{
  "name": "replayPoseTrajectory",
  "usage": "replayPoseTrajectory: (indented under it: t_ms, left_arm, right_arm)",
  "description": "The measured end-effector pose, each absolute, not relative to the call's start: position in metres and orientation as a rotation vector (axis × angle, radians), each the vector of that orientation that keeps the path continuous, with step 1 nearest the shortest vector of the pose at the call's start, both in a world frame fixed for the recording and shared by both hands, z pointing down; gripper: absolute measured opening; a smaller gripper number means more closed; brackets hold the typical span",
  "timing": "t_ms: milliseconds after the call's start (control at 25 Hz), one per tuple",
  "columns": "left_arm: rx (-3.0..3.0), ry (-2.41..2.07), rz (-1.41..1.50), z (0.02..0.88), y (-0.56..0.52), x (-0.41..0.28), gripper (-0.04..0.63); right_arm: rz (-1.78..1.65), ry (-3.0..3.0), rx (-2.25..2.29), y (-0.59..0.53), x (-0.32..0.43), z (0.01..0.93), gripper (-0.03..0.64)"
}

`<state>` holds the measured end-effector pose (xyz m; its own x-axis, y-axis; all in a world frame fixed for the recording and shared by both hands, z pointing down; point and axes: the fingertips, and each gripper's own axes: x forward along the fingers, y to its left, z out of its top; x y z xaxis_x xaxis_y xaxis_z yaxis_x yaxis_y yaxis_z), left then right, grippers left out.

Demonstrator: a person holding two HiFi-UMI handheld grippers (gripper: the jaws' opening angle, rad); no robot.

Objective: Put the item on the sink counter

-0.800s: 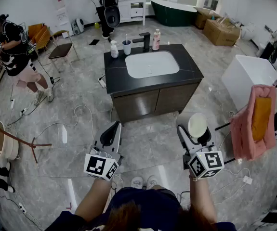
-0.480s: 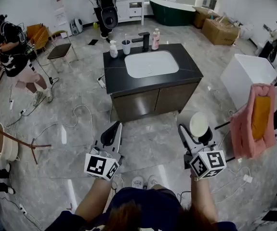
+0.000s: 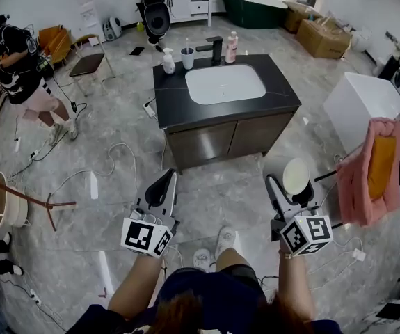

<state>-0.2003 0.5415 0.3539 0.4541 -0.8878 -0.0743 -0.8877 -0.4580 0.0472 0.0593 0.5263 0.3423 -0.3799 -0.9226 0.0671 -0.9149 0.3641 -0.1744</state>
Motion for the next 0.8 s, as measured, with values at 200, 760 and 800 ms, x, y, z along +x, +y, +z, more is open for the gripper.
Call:
replayPoseTrajectory:
  t_ms: [200, 760, 800]
  left_arm:
    - [2.658, -1.663, -0.121, 0.360, 0.513, -0.199, 0.023]
    - [2.635, -1.743, -0.135, 0.340, 0.367, -0.127, 0.023]
    - [2.631, -1.750, -0.139, 0.339, 0.358, -0.122, 0.023]
  right_arm:
    - [-0.293, 2.562, -1.701, 0.491, 0.062, 0.348, 0.431]
    - [-0.275, 2.619, -1.587, 0.330, 0.125, 0.331, 0.431]
    - [-0.273, 2.626, -1.579, 0.320, 0.130, 0.330, 0.431]
